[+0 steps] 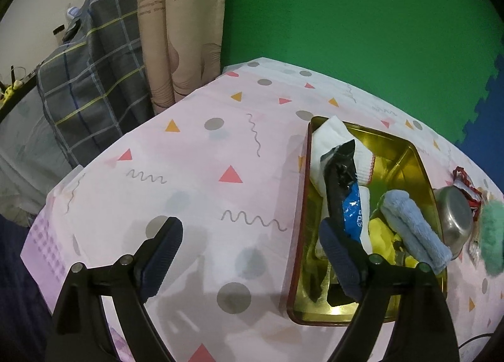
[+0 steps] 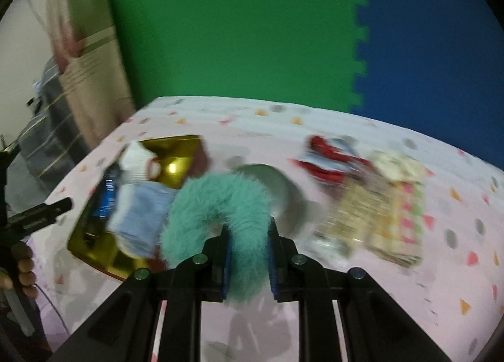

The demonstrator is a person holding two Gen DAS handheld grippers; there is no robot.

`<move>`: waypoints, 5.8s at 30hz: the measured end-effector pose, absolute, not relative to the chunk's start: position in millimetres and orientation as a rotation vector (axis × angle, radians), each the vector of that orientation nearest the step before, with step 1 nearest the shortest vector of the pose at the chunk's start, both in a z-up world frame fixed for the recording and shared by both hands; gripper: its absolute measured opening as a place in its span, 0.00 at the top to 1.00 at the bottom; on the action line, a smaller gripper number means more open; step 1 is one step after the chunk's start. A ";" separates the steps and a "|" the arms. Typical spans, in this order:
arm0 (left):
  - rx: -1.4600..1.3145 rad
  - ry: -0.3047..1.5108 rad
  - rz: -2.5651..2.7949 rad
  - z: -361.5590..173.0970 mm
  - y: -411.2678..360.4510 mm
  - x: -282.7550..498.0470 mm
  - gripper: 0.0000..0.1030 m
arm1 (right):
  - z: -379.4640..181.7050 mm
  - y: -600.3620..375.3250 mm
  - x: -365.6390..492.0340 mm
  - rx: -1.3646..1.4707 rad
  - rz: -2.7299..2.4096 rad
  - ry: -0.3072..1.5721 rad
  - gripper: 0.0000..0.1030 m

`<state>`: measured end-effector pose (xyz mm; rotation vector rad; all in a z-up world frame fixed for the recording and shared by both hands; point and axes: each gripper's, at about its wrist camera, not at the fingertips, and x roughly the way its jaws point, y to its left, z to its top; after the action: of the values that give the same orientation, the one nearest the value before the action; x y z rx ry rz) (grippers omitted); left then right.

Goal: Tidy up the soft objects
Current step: 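Carry the teal scrunchie into the gold tin and open the right gripper, then move the right gripper to the pink-green striped towel and close on it, then move the left gripper to the cotton swab bag and close on it, then lift the cotton swab bag with the left gripper toward the gold tin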

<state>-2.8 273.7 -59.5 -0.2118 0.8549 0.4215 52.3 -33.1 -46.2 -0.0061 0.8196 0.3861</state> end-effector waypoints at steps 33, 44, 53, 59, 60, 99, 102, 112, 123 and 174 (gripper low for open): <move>-0.242 0.863 0.416 -65.0 280.0 -1.5 0.16 | -51.5 58.4 53.6 -0.122 0.524 0.862 0.55; -0.184 0.852 0.410 -63.9 264.5 -0.5 0.16 | -56.2 -95.2 60.4 -0.030 0.215 0.851 0.54; -0.092 0.830 0.379 -60.7 240.1 -0.8 0.16 | -94.1 -186.4 88.4 0.042 0.017 0.902 0.51; -0.016 0.807 0.341 -54.3 217.1 -1.7 0.14 | -117.3 -199.3 110.6 0.076 -0.006 0.932 0.50; 0.001 0.803 0.329 -52.4 211.5 -1.5 0.14 | -118.9 -199.9 113.9 0.080 -0.006 0.924 0.48; 0.203 0.920 -0.217 -87.7 -78.2 116.9 0.11 | -134.8 -318.9 35.5 0.140 -0.084 0.867 0.54; 0.208 0.940 -0.215 -97.1 -85.3 125.0 0.11 | -134.5 -318.2 36.1 0.140 -0.083 0.867 0.54; 0.225 0.997 -0.187 -120.8 -99.2 142.9 0.20 | -135.1 -319.1 36.4 0.151 -0.076 0.866 0.54; 0.180 1.049 -0.213 -122.8 -106.6 138.2 0.70 | -135.2 -319.3 36.2 0.157 -0.075 0.866 0.53; 0.107 0.896 -0.127 -1.3 1.8 55.3 0.74 | -135.6 -319.2 36.0 0.146 -0.080 0.868 0.53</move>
<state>55.3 1.8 -1.3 0.1069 0.8961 -0.1265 36.0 -319.2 -135.6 0.1465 0.8679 -0.0798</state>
